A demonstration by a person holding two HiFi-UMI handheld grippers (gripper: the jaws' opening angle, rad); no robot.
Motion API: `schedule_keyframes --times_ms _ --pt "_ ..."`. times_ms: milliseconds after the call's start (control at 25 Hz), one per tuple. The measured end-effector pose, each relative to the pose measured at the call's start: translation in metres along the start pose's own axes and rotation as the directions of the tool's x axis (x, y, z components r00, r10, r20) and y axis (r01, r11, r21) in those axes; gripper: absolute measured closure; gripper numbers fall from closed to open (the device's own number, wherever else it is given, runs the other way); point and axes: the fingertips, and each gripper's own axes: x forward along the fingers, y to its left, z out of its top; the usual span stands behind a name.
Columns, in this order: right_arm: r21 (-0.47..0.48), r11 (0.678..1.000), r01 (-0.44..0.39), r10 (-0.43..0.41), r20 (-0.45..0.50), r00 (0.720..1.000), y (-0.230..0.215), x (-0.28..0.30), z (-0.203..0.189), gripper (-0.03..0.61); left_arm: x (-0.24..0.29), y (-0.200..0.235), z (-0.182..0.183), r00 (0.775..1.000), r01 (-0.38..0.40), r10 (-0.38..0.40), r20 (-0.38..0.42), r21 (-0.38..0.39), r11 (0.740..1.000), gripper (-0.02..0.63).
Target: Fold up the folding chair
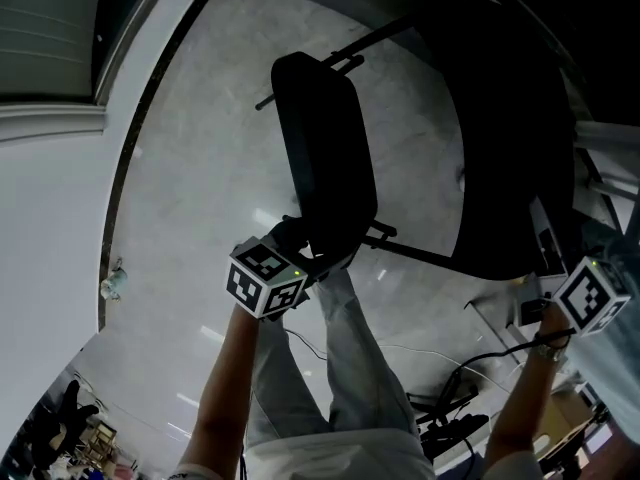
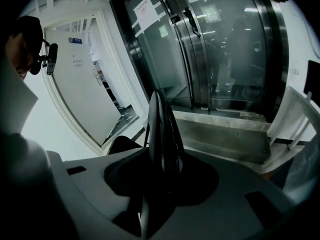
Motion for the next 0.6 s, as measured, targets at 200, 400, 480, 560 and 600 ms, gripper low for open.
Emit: schedule_keyframes --times_ms 200,400,480,560,600 --pt "-0.019 0.999 0.033 -0.033 0.017 0.999 0.023 -0.018 0.012 0.434 0.024 -0.032 0.027 1.000 -0.004 0.003 0.014 0.060 0.998 0.325" --pt "-0.046 0.996 0.079 -0.078 0.006 0.997 0.040 -0.026 0.019 0.434 0.049 -0.048 0.039 1.000 0.011 -0.012 0.001 0.123 0.992 0.327" --pt "-0.052 0.997 0.058 -0.057 0.016 0.998 0.040 -0.028 0.019 0.434 0.059 -0.052 0.040 1.000 0.011 -0.008 -0.018 0.132 0.991 0.327" --pt "-0.060 0.997 0.045 -0.043 0.024 0.999 0.042 -0.029 0.020 0.434 0.068 -0.057 0.041 0.999 0.005 0.001 -0.041 0.141 0.990 0.325" --pt "-0.053 0.998 0.045 -0.044 0.031 0.999 0.044 -0.031 0.020 0.434 0.073 -0.058 0.043 0.999 -0.003 0.010 -0.048 0.148 0.989 0.325"
